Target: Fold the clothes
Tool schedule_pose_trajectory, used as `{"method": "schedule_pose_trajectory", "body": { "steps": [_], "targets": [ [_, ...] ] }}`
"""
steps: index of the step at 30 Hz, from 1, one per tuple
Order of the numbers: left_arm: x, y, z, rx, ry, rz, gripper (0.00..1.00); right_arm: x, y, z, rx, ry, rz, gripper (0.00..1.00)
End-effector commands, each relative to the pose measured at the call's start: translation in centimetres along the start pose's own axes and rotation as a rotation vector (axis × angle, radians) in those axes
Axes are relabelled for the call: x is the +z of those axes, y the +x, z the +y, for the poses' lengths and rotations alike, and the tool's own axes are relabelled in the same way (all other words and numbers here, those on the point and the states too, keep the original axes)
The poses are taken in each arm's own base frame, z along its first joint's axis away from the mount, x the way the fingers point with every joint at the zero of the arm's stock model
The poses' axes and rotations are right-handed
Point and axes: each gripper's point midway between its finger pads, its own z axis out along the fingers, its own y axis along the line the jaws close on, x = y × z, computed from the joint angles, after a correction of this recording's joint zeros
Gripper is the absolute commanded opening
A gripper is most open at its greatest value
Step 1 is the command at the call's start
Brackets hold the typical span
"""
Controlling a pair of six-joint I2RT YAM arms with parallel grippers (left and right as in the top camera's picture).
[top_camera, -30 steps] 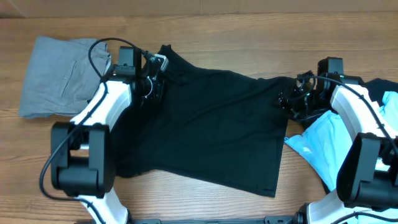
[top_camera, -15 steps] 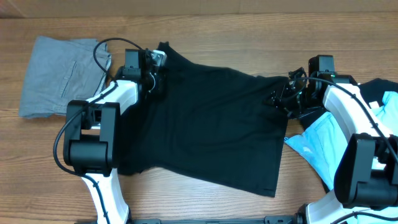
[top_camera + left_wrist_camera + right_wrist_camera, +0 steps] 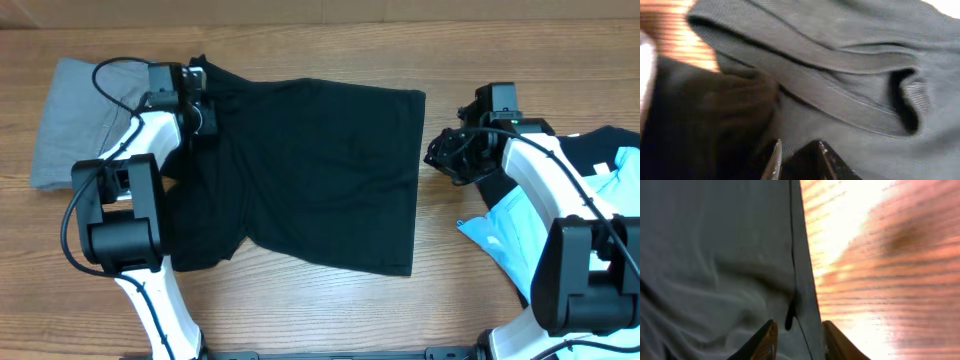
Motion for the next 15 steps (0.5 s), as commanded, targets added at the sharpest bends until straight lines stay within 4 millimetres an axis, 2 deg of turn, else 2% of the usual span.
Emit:
{"method": "schedule_pose_trajectory", "body": {
  "steps": [1, 2, 3, 6, 7, 11, 12, 13, 15],
  "targets": [
    [-1.2, -1.8, -1.8, 0.027, 0.067, 0.028, 0.34, 0.4, 1.3, 0.0, 0.006, 0.043, 0.034, 0.28],
    [-1.8, -2.4, -1.9, 0.027, 0.067, 0.03, 0.35, 0.8, 2.2, -0.2, 0.006, 0.054, 0.061, 0.26],
    [-2.6, -3.0, -2.0, 0.027, 0.067, 0.03, 0.4, 1.2, 3.1, -0.4, 0.003, 0.06, 0.083, 0.23],
    [-5.6, -5.6, -2.7, 0.036, 0.083, 0.01, 0.42, 2.6, 5.7, -0.5, -0.015, 0.063, 0.145, 0.17],
    [-7.0, -6.6, -3.1, 0.046, 0.1, -0.004, 0.48, 3.3, 6.9, -0.2, -0.028, 0.042, 0.169, 0.13],
    [-12.3, -9.8, -4.6, 0.07, 0.144, -0.073, 0.51, 5.2, 9.4, 0.4, -0.085, -0.01, 0.205, 0.08],
    [-14.0, -10.6, -4.9, 0.074, 0.148, -0.096, 0.52, 5.7, 9.9, 0.1, -0.088, 0.002, 0.203, 0.07],
    [-17.2, -11.6, -5.3, 0.081, 0.146, -0.13, 0.53, 6.4, 10.2, -1.7, -0.034, 0.079, 0.177, 0.04],
    [-20.1, -11.8, -5.6, 0.084, 0.146, -0.144, 0.54, 6.4, 10.0, -4.7, 0.065, 0.224, 0.129, 0.04]
  ]
}}
